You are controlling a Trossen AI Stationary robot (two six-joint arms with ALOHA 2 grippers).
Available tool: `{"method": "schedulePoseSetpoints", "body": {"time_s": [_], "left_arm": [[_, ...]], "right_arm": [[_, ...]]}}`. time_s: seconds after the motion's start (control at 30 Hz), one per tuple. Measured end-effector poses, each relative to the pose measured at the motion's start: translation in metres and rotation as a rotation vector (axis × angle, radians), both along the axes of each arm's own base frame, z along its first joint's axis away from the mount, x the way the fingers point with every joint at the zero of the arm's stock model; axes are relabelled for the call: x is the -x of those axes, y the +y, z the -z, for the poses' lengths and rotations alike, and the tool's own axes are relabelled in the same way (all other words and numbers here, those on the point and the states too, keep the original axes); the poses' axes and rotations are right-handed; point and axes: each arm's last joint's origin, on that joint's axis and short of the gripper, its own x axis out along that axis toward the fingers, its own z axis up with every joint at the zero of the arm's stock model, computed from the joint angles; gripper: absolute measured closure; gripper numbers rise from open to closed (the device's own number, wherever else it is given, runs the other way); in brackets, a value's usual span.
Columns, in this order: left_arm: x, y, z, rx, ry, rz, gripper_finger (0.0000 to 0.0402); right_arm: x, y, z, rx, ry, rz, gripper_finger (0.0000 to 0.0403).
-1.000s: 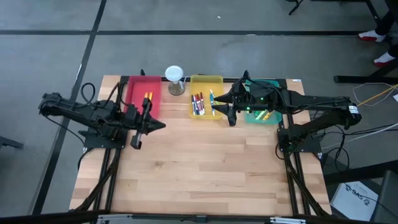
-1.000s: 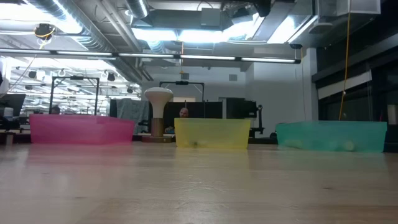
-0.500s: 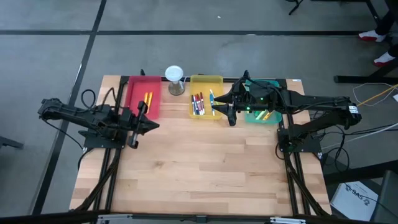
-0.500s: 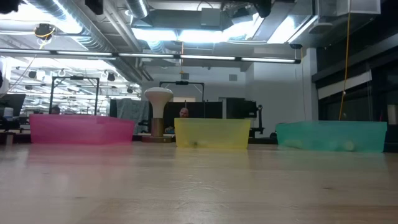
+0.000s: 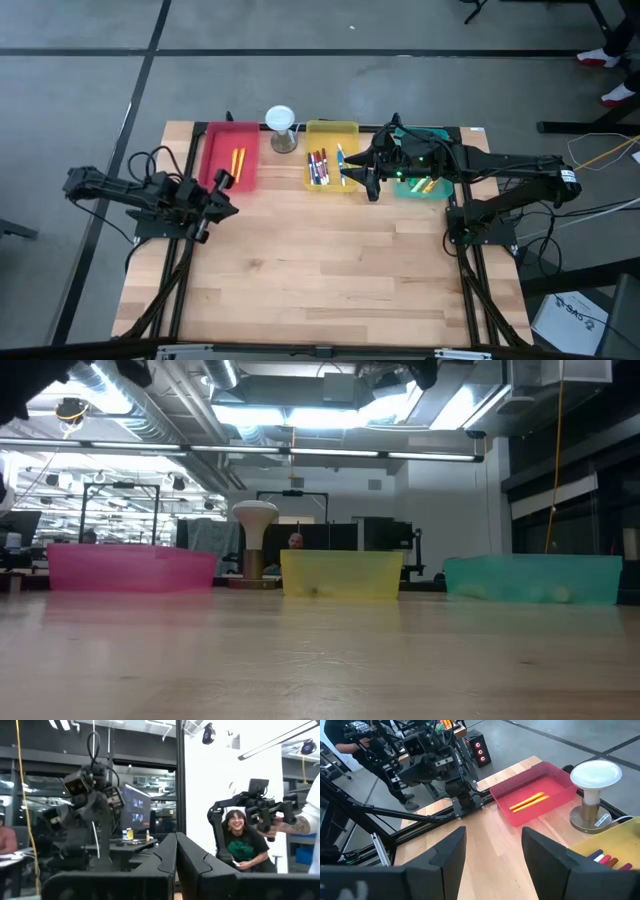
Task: Pick & Place Markers
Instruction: Return to Home Position
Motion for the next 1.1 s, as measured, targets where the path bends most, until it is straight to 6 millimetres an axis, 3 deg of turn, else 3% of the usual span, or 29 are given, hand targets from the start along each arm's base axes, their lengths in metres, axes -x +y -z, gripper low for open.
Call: {"method": "schedulePoseSetpoints", "body": {"time_s": [0.3, 0.87, 1.1], "left_arm": [[0.007, 0.002, 0.021, 0.033, -0.020, 0.037, 0.0399], [0.005, 0.003, 0.029, -0.008, 0.044, -0.006, 0.0400], [0.001, 0.008, 0.038, 0.001, 0.144, -0.042, 0.0400]], "right_arm": [[0.000, 0.000, 0.000, -0.011, -0.002, 0.003, 0.0214], [0.000, 0.000, 0.000, -0.026, -0.005, 0.007, 0.0214], [0.000, 0.000, 0.000, -0.025, -0.004, 0.007, 0.0214]]}}
